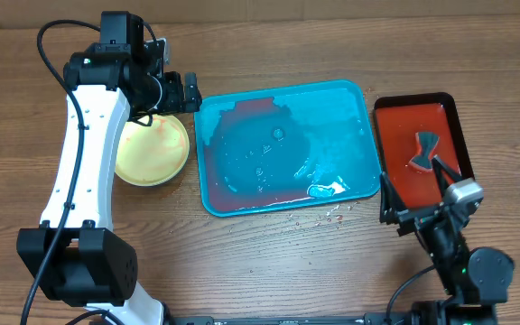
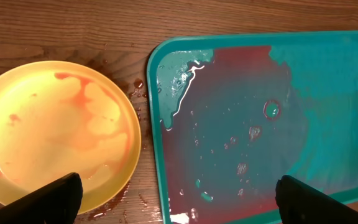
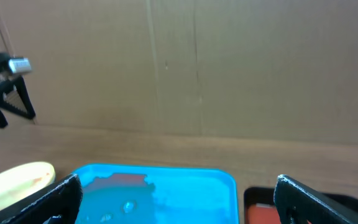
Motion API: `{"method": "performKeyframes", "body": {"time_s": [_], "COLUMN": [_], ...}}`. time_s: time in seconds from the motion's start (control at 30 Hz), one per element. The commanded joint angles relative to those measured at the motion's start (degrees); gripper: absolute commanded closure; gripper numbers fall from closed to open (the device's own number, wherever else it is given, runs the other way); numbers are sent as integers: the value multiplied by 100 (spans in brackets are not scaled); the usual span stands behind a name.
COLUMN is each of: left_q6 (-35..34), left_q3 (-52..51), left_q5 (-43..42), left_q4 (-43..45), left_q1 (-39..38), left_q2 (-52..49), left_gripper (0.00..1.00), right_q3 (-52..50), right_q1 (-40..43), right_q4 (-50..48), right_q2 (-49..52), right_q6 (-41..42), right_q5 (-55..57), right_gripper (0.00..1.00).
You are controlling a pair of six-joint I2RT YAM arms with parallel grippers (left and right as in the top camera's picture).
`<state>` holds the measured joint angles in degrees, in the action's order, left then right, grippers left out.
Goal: Clean dirty plates on tray and stack at the side
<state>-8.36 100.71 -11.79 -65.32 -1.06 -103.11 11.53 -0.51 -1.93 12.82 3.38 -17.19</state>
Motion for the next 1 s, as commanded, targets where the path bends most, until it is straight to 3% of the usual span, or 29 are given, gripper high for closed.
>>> {"method": "performKeyframes", "body": {"time_s": [0.0,0.3,0.47,0.97], "left_q6": [109,109,109,109], "left_q3": [26,26,26,26], "left_q5": [-4,-4,-4,-4], "left_q4": [2,2,2,2], "left_q1": [-20,-20,-20,-20], "left_q2": [-66,-66,-66,-66], "left_gripper": [0,0,0,0], "right_q3": [-361,-1121,-1108,-1108], "right_q1": [-50,-52,-94,-103], "right_q4": [-79,-76,549,522], "right_q2": [-470,-1276,-1268,-1266], "right_q6": [-26,-22,-20,-20], "right_q5": [2,0,-31,-87], "right_gripper": [0,0,0,0]}}
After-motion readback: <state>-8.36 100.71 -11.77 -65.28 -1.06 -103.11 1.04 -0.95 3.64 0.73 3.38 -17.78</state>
